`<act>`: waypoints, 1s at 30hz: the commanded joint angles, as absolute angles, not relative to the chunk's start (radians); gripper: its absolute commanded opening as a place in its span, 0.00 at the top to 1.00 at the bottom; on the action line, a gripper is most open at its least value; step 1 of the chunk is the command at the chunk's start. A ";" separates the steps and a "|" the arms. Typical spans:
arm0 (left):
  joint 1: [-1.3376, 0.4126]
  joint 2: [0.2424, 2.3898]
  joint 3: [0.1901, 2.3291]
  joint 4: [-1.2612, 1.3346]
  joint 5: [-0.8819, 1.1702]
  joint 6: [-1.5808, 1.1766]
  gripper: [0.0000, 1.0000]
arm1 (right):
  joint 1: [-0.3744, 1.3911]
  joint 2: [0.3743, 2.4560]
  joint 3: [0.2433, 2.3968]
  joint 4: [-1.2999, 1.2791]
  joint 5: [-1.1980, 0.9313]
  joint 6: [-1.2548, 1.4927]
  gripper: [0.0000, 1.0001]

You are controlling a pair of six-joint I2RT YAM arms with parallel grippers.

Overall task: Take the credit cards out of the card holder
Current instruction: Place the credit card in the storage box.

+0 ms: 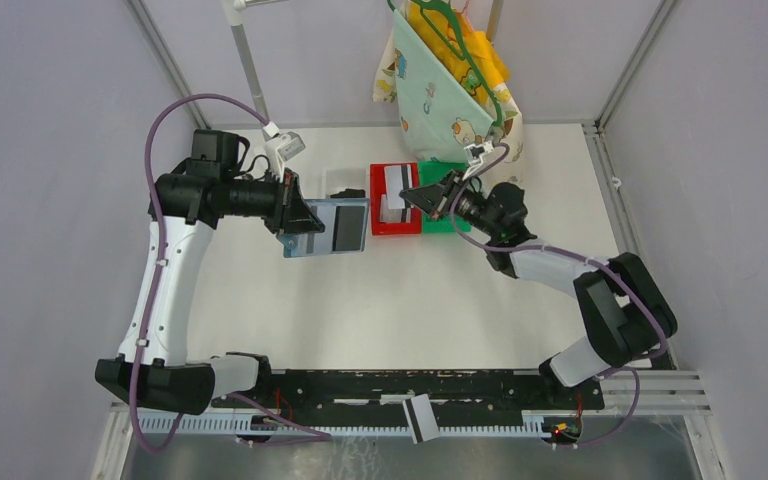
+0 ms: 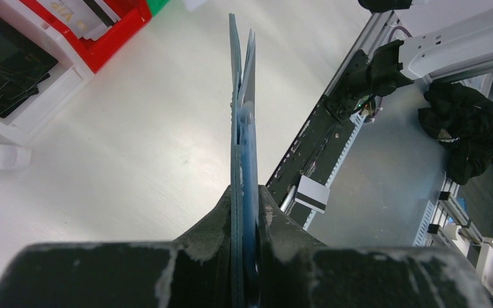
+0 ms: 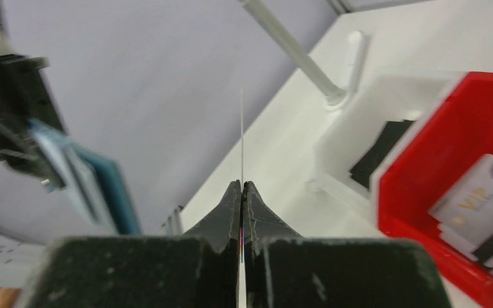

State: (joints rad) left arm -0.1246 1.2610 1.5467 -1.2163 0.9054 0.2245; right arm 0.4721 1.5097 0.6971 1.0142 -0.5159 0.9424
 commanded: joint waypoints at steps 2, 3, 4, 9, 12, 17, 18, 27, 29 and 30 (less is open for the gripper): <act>-0.126 1.222 1.571 -1.185 0.901 0.222 0.92 | 0.467 1.631 0.895 0.667 -0.410 0.707 1.00; -0.126 1.219 1.574 -1.189 0.905 0.227 0.92 | 0.468 1.657 0.925 0.642 -0.397 0.695 1.00; -0.126 1.218 1.579 -1.196 0.909 0.231 0.92 | 0.468 1.692 0.961 0.622 -0.395 0.689 1.00; -0.126 1.213 1.586 -1.210 0.918 0.241 0.92 | 0.471 1.832 1.087 0.573 -0.375 0.685 1.00; -0.126 1.211 1.590 -1.212 0.924 0.239 0.92 | 0.481 1.893 1.139 0.529 -0.355 0.666 1.00; -0.127 1.207 1.601 -1.213 0.925 0.238 0.92 | 0.498 1.936 1.162 0.506 -0.302 0.621 0.87; -0.126 1.207 1.604 -1.213 0.928 0.237 0.92 | 0.503 1.936 1.160 0.499 -0.277 0.605 0.82; -0.127 1.205 1.620 -1.223 0.939 0.244 0.92 | 0.522 1.900 1.156 0.426 -0.172 0.525 0.66; -0.126 1.204 1.618 -1.224 0.937 0.249 0.92 | 0.535 1.859 1.139 0.418 -0.146 0.502 0.64; -0.127 1.204 1.616 -1.224 0.937 0.251 0.92 | 0.542 1.831 1.123 0.422 -0.145 0.491 0.61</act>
